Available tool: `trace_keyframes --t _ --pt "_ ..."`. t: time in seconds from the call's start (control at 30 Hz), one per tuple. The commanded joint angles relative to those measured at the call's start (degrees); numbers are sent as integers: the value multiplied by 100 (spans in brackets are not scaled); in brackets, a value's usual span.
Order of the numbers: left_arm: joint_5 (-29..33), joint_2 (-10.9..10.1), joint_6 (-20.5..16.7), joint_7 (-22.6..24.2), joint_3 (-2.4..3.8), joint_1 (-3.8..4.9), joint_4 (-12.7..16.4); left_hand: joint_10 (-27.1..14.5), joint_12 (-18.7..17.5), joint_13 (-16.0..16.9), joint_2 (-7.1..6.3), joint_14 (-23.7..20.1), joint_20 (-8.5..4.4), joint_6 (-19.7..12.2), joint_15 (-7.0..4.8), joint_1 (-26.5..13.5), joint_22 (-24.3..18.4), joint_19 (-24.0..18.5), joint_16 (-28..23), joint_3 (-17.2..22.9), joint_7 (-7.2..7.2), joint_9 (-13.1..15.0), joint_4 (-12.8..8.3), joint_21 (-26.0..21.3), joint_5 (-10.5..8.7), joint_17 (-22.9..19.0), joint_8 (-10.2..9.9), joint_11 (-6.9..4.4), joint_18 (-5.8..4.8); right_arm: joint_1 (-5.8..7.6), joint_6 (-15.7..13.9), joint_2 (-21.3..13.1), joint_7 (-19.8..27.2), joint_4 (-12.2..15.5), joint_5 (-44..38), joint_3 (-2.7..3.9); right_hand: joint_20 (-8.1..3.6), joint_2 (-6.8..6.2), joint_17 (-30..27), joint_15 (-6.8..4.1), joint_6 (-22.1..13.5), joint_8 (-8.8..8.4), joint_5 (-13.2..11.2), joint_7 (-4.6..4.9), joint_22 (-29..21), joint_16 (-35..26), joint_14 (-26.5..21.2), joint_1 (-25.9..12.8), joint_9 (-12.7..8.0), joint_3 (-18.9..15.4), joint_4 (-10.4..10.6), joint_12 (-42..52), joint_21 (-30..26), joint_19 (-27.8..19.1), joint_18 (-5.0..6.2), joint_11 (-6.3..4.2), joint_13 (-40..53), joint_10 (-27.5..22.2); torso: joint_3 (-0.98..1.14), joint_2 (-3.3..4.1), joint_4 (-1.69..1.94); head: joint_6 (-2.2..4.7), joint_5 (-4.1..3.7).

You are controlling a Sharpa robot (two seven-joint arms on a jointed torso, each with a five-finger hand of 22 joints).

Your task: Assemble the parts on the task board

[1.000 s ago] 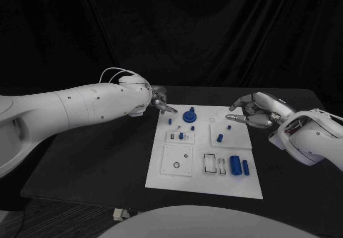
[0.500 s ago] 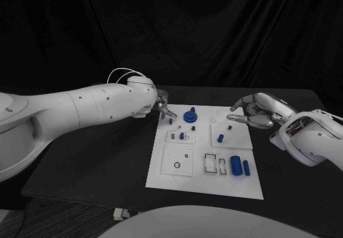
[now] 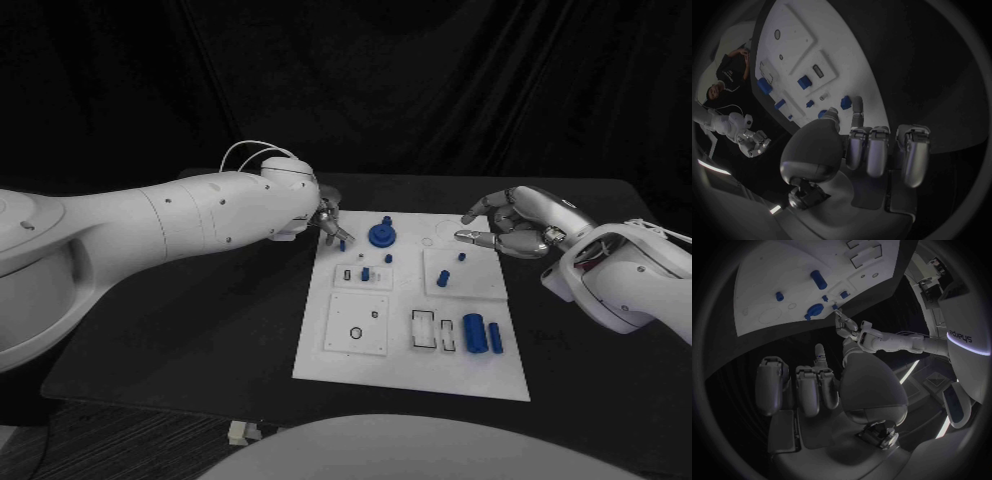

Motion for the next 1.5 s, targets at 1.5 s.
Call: trace_keyframes --t 1.5 --pt "31 229 52 130 6 -81 -255 592 20 1507 81 595 -136 335 -154 796 1471 517 15 282 -151 255 -135 -69 341 1507 -64 -168 -51 -24 13 -10 -78 16 -8 4 5 74 1399 3 46 -14 36 -10 1113 -50 570 31 -10 12 -13 20 -58 25 114 6 1509 588 0 -1 1 0 -51"
